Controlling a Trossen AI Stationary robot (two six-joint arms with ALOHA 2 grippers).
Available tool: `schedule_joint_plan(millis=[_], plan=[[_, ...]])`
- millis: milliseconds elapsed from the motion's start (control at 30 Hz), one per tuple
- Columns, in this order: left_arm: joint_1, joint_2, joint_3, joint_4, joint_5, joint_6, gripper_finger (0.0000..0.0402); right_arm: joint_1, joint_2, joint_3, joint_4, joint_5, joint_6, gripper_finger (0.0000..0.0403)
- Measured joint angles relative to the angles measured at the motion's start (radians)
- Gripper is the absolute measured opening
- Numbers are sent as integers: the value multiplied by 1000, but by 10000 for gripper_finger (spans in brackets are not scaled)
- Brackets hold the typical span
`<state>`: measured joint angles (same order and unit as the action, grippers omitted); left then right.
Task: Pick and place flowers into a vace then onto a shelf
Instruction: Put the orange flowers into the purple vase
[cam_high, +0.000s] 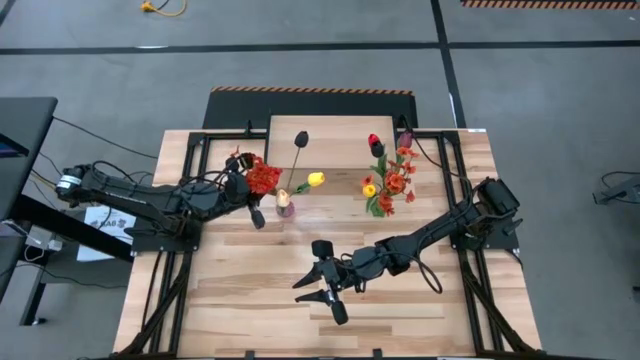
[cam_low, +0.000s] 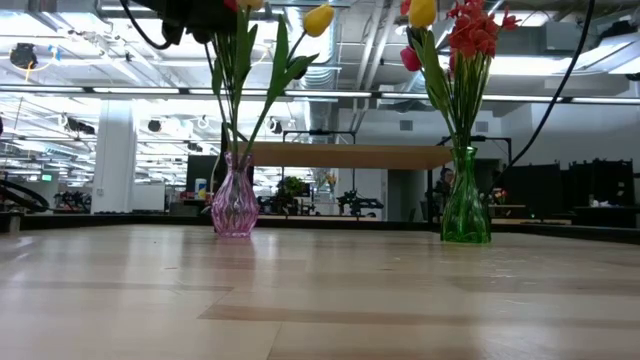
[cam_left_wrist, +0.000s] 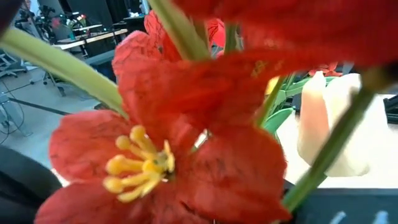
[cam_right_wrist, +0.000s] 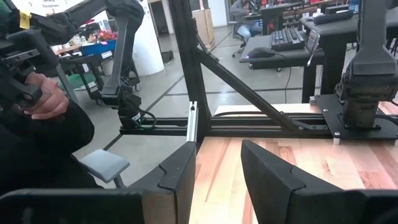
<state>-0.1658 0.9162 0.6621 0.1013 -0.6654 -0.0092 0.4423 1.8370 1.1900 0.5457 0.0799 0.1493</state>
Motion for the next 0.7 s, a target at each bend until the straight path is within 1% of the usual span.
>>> schedule_joint_plan(millis=[700], plan=[[95,1,0,-42,124,-39,1,-6,0,0,0,0,0,121]])
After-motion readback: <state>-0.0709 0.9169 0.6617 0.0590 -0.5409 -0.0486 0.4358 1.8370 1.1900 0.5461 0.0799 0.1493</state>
